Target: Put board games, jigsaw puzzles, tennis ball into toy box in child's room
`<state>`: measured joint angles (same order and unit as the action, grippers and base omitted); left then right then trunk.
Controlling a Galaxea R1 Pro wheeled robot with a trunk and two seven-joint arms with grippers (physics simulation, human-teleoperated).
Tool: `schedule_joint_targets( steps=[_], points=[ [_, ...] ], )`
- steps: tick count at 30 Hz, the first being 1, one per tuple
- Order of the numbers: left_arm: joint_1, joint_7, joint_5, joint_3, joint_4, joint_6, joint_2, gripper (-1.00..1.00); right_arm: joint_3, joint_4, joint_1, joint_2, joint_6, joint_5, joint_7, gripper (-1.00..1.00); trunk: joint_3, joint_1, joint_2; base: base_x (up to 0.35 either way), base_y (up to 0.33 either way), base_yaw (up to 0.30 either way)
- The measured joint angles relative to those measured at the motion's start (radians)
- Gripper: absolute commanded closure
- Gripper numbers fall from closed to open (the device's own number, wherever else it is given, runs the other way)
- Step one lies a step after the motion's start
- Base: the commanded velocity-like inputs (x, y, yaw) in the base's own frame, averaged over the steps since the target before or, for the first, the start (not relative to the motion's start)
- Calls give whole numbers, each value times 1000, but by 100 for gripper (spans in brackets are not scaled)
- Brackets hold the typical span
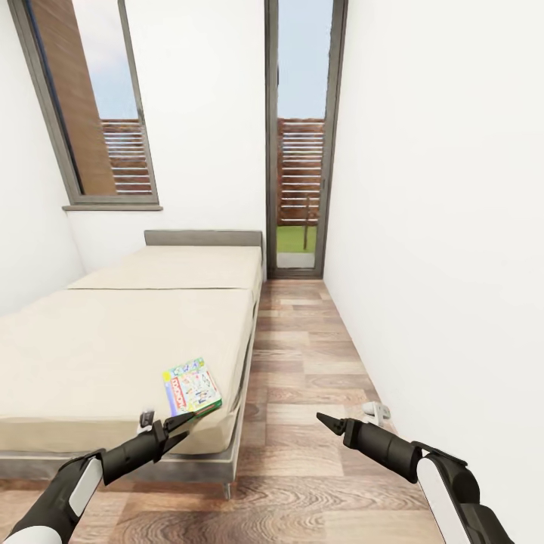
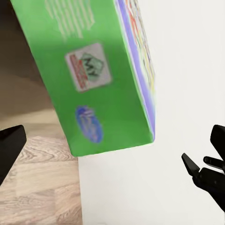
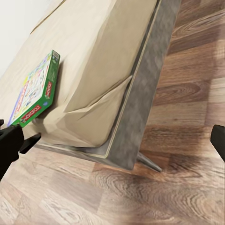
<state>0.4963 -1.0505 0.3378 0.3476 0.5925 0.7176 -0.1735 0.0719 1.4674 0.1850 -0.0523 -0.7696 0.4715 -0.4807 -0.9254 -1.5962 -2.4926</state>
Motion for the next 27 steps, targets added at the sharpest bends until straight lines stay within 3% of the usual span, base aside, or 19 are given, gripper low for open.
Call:
schedule_joint_targets(
  steps=[24, 27],
  points=[
    [-1, -2, -10, -6, -1, 19, -1, -100, 0, 0, 0, 0, 0, 0, 0, -100, 0, 0, 0, 13, 20, 0],
    [-1, -1, -11, -6, -1, 19, -1, -100, 0, 0, 0, 0, 0, 0, 0, -100, 9, 11, 21, 0, 0, 0]
  ],
)
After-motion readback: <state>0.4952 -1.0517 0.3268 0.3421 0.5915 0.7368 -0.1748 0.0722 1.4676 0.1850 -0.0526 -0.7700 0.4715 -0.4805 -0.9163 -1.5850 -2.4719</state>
